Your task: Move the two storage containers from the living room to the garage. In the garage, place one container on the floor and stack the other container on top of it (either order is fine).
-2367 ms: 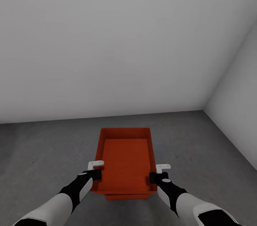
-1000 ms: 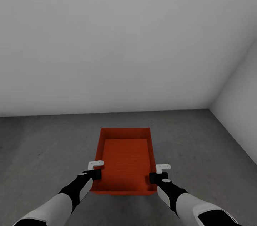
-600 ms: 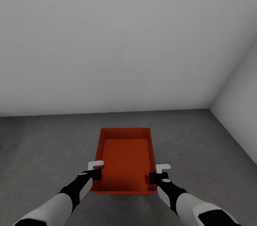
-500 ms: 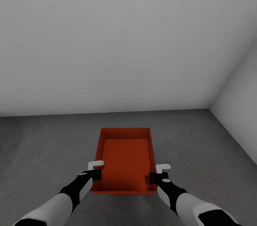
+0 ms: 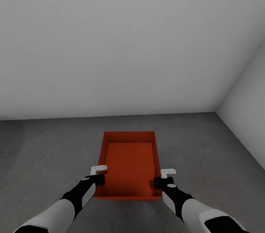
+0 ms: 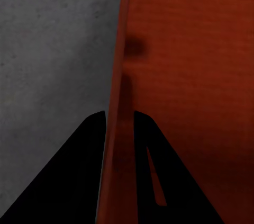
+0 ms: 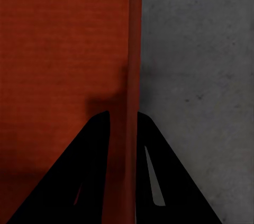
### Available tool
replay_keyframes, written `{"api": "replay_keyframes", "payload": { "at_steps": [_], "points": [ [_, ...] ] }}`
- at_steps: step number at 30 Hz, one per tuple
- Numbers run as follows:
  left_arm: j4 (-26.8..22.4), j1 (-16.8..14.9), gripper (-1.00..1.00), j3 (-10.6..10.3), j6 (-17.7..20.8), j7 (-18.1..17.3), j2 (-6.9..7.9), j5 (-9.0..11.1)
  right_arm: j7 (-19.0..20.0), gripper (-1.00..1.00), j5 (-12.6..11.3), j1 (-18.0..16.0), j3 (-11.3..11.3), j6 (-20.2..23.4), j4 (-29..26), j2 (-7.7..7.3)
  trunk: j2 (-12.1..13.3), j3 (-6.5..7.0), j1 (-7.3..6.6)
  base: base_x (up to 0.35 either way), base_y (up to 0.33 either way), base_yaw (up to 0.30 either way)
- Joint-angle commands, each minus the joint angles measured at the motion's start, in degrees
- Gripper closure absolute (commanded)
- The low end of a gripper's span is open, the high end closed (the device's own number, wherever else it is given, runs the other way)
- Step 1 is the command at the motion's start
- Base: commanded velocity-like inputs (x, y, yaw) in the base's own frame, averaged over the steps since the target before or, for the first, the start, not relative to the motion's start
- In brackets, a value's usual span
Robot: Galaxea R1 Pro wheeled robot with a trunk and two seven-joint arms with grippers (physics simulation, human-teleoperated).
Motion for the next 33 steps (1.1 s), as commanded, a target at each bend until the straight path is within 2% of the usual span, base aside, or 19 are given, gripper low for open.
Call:
{"api": "replay_keyframes", "payload": {
  "at_steps": [1, 33],
  "points": [
    [-2.80, -0.05, 1.00, 1.20, -0.11, 4.57, 0.03, -0.81, -0.33, 1.00, -0.87, 0.00, 0.24, -0.33, 0.57, -0.01, -0.04, -0.06, 0.01, 0.000, 0.000, 0.000],
    [-2.83, -0.05, 1.00, 0.98, -0.17, 4.48, 0.03, -0.84, -0.33, 1.00, -0.88, 0.00, 0.24, -0.36, 0.57, 0.01, -0.04, -0.06, 0.01, 0.000, -0.029, 0.000]
  ]
}}
